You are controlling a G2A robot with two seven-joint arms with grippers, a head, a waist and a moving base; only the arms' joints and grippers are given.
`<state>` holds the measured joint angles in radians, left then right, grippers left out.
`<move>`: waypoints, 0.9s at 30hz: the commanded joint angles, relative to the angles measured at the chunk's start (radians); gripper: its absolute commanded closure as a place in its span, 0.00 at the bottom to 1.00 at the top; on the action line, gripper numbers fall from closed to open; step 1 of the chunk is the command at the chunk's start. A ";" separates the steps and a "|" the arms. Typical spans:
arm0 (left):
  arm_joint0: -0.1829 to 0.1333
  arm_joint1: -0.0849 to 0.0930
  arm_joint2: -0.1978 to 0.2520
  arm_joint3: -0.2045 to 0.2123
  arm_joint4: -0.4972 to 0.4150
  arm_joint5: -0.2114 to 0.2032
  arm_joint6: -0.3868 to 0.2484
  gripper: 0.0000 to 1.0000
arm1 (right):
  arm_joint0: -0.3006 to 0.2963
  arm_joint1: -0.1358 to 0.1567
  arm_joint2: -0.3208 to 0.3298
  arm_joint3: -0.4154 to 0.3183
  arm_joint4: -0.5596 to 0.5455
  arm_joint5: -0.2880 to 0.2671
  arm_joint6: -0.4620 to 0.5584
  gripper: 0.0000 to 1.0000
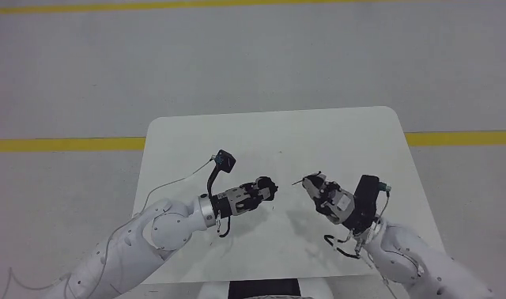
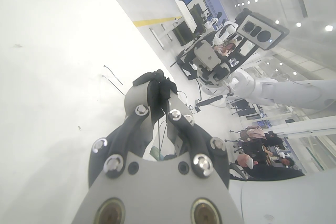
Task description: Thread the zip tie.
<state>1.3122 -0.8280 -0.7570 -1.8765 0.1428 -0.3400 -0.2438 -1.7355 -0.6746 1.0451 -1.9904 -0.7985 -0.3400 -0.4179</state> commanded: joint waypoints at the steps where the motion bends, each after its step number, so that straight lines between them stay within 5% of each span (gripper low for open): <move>1: 0.000 0.000 0.000 0.000 0.000 0.000 0.000 1.00 | 0.005 0.004 -0.022 0.017 -0.033 0.000 -0.049 1.00; 5: 0.000 0.000 0.000 0.000 0.000 0.000 0.000 1.00 | 0.038 0.014 -0.088 0.043 -0.086 0.000 -0.107 1.00; 16: 0.000 0.000 0.000 0.000 0.000 0.000 0.000 1.00 | 0.039 0.013 -0.087 0.042 -0.087 0.003 -0.107 1.00; 27: 0.000 0.000 0.000 0.000 0.000 0.000 0.000 1.00 | 0.082 -0.043 -0.151 0.086 -0.157 0.013 -0.203 1.00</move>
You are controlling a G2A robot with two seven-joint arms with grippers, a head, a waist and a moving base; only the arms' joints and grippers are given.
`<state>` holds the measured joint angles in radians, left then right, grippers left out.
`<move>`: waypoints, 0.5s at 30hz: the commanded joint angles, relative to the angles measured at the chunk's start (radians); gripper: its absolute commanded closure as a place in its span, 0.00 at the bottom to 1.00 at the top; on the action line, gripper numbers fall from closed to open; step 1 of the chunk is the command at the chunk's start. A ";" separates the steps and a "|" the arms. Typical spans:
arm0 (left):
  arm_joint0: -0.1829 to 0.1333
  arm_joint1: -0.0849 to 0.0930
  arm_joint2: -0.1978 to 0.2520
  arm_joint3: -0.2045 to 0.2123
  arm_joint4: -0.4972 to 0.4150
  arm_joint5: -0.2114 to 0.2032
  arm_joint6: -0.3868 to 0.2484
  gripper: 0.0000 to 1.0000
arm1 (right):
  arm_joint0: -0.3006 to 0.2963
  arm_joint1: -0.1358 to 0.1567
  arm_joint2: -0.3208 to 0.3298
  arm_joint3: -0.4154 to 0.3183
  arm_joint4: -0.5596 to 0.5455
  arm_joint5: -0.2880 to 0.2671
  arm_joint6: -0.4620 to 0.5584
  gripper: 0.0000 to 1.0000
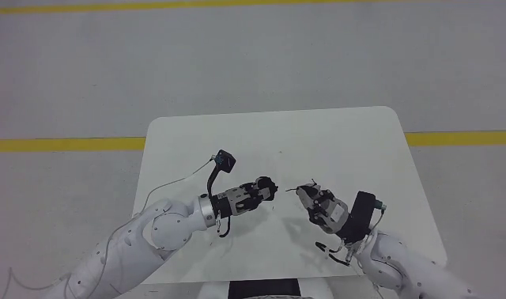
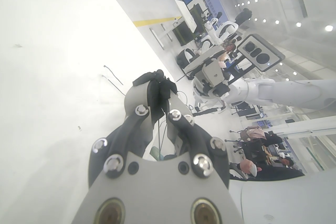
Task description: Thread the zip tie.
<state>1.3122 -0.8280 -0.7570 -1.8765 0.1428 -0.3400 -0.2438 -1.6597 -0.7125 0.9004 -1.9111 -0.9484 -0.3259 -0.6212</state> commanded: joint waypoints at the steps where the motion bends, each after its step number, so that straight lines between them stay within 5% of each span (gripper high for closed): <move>1: 0.000 0.000 0.000 0.000 0.000 0.000 0.000 1.00 | 0.011 -0.010 -0.012 0.012 -0.011 0.000 -0.001 1.00; 6: 0.000 0.000 0.000 0.000 0.000 0.000 0.000 1.00 | 0.039 -0.038 -0.046 0.046 -0.009 -0.011 -0.009 1.00; 15: 0.000 0.000 0.000 0.000 0.000 0.000 0.000 1.00 | 0.041 -0.040 -0.047 0.048 -0.008 -0.007 -0.007 1.00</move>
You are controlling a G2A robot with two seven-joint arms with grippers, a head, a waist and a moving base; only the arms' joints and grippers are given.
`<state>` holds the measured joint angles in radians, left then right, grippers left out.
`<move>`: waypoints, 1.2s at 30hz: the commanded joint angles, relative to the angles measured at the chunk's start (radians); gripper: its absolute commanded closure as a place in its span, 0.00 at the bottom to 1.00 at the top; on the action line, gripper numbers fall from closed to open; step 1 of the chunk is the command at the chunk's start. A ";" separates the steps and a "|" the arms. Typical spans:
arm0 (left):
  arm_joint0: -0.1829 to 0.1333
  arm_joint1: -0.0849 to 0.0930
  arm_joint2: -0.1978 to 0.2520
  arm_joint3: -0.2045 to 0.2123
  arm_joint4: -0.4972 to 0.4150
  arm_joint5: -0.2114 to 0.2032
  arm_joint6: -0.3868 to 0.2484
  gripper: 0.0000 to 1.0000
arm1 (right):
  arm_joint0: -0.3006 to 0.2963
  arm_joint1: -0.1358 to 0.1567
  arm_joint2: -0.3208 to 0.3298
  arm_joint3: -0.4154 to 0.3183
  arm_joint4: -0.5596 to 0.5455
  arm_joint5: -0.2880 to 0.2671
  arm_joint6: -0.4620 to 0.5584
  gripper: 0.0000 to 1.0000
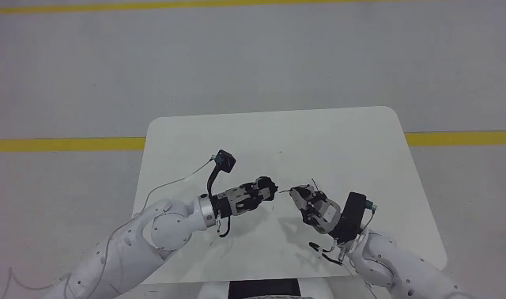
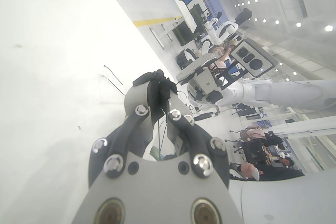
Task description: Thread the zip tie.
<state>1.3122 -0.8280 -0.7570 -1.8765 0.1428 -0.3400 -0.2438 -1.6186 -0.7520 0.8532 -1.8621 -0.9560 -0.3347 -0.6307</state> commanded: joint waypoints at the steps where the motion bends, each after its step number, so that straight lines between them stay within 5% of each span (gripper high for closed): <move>1: 0.000 0.000 0.000 0.000 0.000 0.000 0.000 1.00 | 0.001 -0.003 0.003 -0.008 -0.003 0.010 0.010 1.00; 36: 0.000 0.000 0.000 0.000 0.000 0.000 0.000 1.00 | -0.041 -0.066 0.071 0.012 -0.081 0.002 0.013 1.00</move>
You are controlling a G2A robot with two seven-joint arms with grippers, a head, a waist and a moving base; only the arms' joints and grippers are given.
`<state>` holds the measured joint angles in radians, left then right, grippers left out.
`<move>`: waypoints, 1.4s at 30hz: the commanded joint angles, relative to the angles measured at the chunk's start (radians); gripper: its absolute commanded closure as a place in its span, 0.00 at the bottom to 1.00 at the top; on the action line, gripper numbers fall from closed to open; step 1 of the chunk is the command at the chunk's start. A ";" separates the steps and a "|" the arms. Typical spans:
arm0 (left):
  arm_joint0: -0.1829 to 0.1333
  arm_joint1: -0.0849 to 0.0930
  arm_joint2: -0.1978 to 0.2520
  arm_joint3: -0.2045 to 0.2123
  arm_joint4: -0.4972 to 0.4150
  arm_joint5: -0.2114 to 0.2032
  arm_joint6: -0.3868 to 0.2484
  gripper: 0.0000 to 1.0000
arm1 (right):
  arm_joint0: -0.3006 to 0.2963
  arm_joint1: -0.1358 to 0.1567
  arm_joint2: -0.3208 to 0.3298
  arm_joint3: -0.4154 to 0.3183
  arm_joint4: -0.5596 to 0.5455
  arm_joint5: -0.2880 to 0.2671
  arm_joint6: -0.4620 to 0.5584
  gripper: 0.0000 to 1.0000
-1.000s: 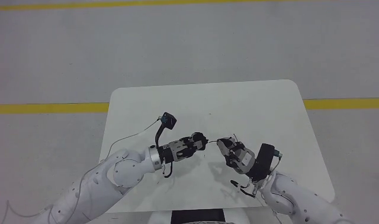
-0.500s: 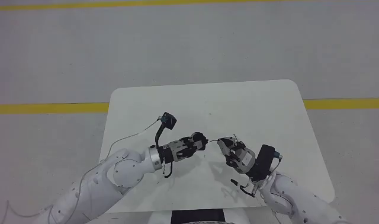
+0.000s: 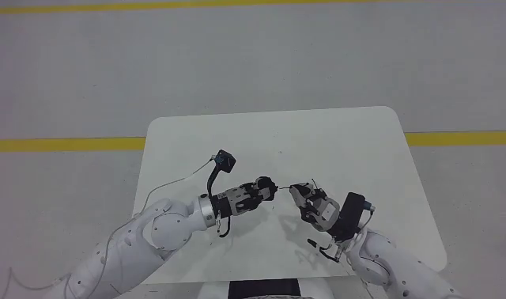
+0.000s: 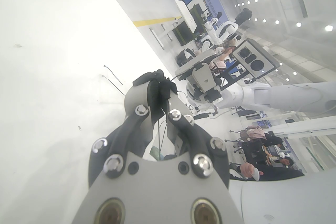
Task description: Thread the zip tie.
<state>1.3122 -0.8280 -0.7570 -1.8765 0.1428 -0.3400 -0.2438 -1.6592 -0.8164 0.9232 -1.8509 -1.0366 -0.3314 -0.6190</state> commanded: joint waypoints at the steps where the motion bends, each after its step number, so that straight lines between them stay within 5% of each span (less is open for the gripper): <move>1: 0.000 0.000 0.000 0.000 0.000 0.000 0.000 1.00 | -0.001 -0.003 0.002 0.001 -0.001 -0.003 0.002 1.00; 42: 0.000 0.000 0.000 0.000 0.000 0.000 0.000 1.00 | -0.009 -0.047 0.026 0.020 -0.039 -0.009 0.019 1.00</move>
<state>1.3122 -0.8280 -0.7570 -1.8765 0.1428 -0.3400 -0.2438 -1.6691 -0.8626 0.9495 -1.8315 -1.0747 -0.3400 -0.6007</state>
